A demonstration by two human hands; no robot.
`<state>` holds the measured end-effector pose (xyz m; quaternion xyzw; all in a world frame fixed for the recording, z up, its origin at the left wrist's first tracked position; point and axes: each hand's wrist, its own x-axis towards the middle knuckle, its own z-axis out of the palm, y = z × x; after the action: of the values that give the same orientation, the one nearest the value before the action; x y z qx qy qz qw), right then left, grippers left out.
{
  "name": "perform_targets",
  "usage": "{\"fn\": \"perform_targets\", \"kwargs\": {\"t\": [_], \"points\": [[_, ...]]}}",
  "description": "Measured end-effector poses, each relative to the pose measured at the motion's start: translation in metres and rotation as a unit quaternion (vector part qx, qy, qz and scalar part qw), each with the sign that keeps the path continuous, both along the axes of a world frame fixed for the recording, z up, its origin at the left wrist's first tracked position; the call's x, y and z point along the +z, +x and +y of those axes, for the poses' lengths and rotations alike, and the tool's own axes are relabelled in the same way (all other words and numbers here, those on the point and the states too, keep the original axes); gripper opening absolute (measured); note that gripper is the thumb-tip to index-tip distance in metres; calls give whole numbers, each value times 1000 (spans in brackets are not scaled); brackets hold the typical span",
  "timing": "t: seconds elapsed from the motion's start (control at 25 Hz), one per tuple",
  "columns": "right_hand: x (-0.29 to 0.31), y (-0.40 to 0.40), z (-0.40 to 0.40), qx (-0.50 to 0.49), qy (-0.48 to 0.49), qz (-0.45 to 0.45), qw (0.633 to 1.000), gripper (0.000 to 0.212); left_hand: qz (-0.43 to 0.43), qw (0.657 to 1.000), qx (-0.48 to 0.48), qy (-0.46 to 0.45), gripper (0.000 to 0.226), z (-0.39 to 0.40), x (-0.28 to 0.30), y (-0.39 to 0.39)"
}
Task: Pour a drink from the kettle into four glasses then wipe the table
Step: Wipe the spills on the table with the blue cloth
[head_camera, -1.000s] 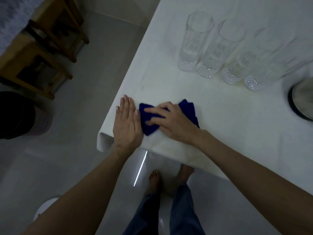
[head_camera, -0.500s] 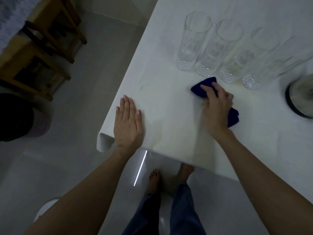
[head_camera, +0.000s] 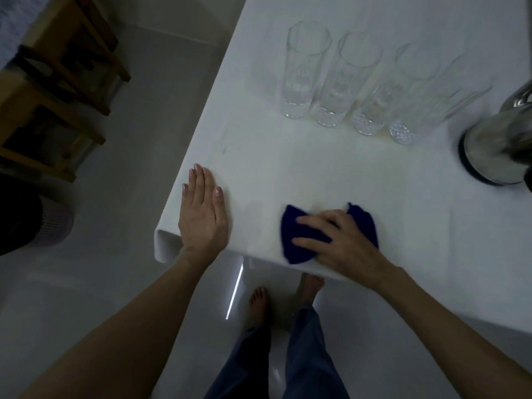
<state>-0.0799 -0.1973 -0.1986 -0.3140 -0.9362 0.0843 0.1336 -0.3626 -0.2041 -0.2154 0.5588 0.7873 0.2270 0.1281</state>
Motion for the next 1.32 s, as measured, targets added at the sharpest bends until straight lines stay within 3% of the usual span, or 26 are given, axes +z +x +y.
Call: {"fn": "perform_targets", "kwargs": {"t": [0.08,0.2,0.28,0.36,0.52,0.64,0.72,0.8,0.92,0.96,1.0,1.08,1.32], "points": [[2,30,11,-194,27,41,980,43,4,1000,1,-5,63,1,0,1],[7,31,51,-525,-12,90,846,46,9,1000,3,-9,63,1,0,3],[6,1,76,-602,-58,76,793,44,10,1000,3,-11,64,1,0,3],[3,-44,82,-545,-63,94,831,42,10,1000,1,-16,63,2,-1,3],[-2,-101,34,-224,-45,75,971,43,13,1000,-5,-20,59,1,-1,1],[0,-63,-2,-27,-57,31,998,35,14,1000,-13,-20,59,1,-1,0],[1,-12,-12,-51,-36,29,998,31,18,1000,-12,-15,59,1,0,1],[3,43,-9,-234,11,58,970,34,22,1000,-10,-9,58,2,0,2],[8,90,14,-563,14,87,822,43,32,999,-12,-9,58,2,0,4],[8,90,24,-617,-2,81,783,43,36,999,-13,-11,58,2,0,4],[7,83,34,-638,-19,73,766,43,39,999,-14,-11,58,2,0,4],[3,56,45,-607,-33,69,791,43,42,999,-13,-12,58,3,-1,5],[-3,-48,3,-315,-42,94,944,43,40,999,-14,-13,55,3,-2,3]]}}
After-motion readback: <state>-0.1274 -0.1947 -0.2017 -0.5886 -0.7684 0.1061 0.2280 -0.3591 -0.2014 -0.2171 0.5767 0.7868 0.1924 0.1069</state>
